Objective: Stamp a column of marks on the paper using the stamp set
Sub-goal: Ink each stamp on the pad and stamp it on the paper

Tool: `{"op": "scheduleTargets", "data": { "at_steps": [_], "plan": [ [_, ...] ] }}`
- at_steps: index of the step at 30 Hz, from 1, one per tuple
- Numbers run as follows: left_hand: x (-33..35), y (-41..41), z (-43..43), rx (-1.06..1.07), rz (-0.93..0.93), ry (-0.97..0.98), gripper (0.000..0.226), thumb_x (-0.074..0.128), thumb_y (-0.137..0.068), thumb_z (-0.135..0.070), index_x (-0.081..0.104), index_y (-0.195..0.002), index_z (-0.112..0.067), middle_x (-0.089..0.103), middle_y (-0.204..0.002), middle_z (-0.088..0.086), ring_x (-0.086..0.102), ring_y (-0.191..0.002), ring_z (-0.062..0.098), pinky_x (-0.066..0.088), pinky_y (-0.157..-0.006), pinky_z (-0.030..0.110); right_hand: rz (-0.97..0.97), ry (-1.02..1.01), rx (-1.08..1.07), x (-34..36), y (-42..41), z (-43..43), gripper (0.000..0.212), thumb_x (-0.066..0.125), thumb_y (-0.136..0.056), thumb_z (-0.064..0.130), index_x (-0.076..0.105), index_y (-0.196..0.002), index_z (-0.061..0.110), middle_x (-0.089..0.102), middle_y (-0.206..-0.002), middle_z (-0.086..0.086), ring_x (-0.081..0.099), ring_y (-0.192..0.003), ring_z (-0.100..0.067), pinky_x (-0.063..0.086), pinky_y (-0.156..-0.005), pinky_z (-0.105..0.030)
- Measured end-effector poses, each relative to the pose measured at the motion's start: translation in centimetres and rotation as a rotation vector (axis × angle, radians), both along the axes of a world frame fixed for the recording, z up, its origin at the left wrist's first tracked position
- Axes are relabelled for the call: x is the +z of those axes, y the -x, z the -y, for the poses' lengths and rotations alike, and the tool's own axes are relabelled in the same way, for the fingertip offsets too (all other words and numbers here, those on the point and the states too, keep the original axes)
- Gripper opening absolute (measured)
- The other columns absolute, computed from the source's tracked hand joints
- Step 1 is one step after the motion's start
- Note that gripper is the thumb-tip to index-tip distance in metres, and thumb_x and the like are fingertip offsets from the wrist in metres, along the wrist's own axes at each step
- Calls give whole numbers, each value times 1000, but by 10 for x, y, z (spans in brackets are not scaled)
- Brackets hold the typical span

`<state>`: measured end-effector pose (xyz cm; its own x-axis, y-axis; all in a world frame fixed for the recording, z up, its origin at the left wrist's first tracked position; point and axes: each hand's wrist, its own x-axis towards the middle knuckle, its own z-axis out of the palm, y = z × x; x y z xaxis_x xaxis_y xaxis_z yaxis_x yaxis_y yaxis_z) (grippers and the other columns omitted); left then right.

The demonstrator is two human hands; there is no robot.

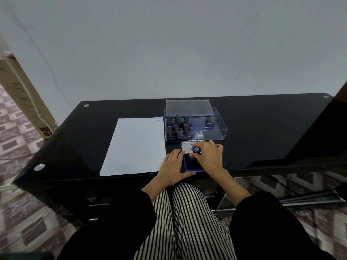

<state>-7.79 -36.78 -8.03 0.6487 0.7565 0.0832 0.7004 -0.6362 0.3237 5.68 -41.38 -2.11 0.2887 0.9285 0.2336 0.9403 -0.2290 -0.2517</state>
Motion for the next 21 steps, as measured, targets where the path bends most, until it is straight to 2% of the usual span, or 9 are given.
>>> {"op": "scheduleTargets", "data": {
  "at_steps": [3,6,14,19,21],
  "plan": [
    [-3,0,2,3,-56,32,89,41,-88,-64,8,-149,-9,4,-158,9,0,-146,22,1,-118,37,19,24,2,1,0,-3,26,61,-86,40,64,-110,29,66,-112,5,51,-113,-16,32,-92,-34],
    [-3,0,4,3,-115,34,87,36,-91,-60,-3,-150,-9,-6,-158,8,-8,-146,19,-5,-117,36,33,30,0,1,0,-3,26,60,-86,41,64,-110,29,66,-111,4,51,-113,-16,33,-93,-34],
    [-2,-1,5,0,-145,30,85,33,-92,-60,-4,-150,-9,-6,-158,8,-9,-146,19,-5,-117,37,23,29,8,4,3,1,27,57,-90,38,62,-112,24,67,-108,-1,58,-108,-19,36,-93,-33],
    [-2,-2,6,7,-157,35,83,30,-93,-59,-3,-149,-8,-6,-158,8,-9,-146,19,-5,-117,37,-85,43,10,6,8,4,28,56,-92,32,61,-115,18,68,-108,-6,62,-101,-22,44,-75,-27],
    [-1,-2,6,9,-164,37,83,29,-93,-59,-4,-149,-8,-6,-158,9,-9,-146,19,-6,-117,37,-127,49,11,5,9,5,28,56,-92,29,60,-116,16,67,-108,-8,62,-101,-23,46,-75,-28]
  ]
}}
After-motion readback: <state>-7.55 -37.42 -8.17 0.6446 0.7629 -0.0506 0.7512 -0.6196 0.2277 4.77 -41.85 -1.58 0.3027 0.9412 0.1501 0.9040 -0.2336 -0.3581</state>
